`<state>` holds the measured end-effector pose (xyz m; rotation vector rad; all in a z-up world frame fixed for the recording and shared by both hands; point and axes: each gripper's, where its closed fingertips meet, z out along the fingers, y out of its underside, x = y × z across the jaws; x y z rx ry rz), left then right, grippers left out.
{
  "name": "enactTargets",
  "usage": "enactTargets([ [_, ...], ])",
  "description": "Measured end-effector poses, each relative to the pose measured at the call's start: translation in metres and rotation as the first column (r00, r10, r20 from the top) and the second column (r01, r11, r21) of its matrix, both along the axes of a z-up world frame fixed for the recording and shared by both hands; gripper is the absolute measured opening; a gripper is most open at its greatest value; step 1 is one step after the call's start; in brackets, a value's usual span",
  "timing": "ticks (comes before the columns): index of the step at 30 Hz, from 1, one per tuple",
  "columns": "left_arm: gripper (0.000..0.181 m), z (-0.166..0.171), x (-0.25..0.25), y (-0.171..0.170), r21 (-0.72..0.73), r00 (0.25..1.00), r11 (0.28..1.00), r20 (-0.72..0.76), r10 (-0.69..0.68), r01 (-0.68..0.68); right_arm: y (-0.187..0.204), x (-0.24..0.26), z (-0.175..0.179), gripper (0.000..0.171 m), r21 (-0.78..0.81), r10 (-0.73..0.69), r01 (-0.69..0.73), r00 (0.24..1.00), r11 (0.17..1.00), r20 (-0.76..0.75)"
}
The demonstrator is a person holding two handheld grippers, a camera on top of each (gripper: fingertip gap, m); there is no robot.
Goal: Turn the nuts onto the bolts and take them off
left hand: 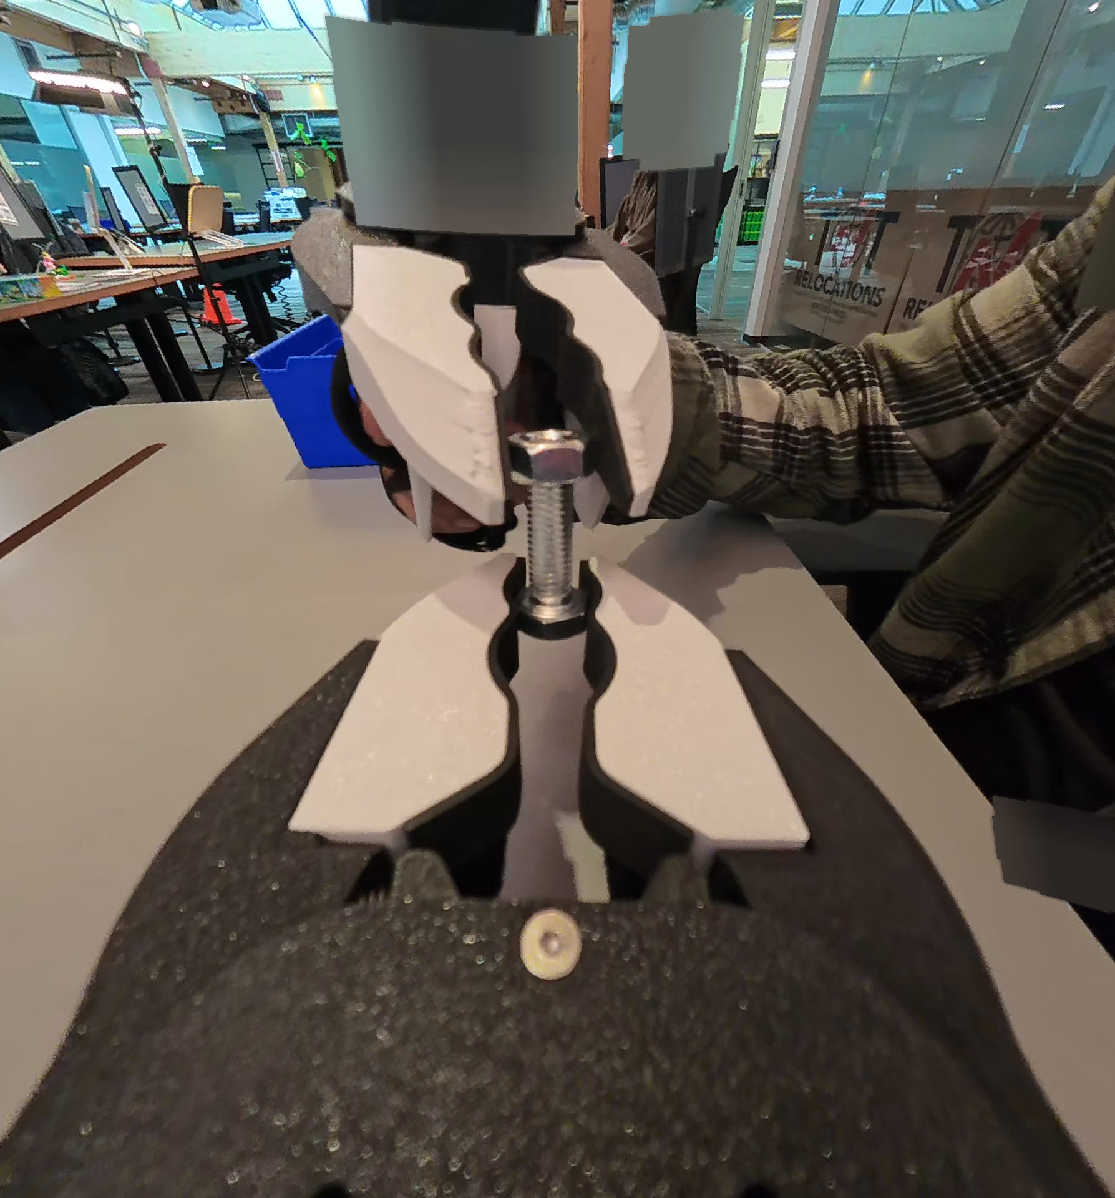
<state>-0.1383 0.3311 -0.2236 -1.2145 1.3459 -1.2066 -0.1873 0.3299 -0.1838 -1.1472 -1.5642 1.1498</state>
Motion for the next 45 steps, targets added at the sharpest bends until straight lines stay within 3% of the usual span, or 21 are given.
enactTargets([
  [11, 0.015, 0.002, 0.001, 0.003, -0.020, 1.000, 1.000, 0.014, 0.016, -0.015, 0.004, -0.004, 0.001, 0.029, 0.011, -0.034, 0.034, 0.999, 0.999, 0.001],
  [14, 0.015, 0.004, 0.000, 0.005, -0.024, 0.999, 0.999, 0.025, 0.022, -0.022, 0.007, -0.004, 0.004, 0.041, 0.025, -0.074, 0.074, 0.997, 0.997, 0.001],
  [19, 0.015, 0.008, -0.003, 0.011, -0.040, 0.997, 0.998, 0.048, 0.056, -0.054, 0.027, 0.004, 0.022, 0.068, 0.014, -0.319, 0.324, 0.939, 0.946, -0.130],
  [23, 0.015, 0.011, -0.004, 0.011, -0.059, 0.996, 0.997, 0.070, 0.053, -0.049, 0.039, 0.014, 0.022, 0.072, 0.023, -0.452, 0.463, 0.873, 0.886, -0.183],
  [45, 0.015, 0.015, -0.006, 0.009, -0.038, 0.995, 0.998, 0.093, 0.048, -0.045, 0.028, 0.010, 0.027, 0.060, 0.032, -0.349, 0.359, 0.922, 0.933, -0.166],
])
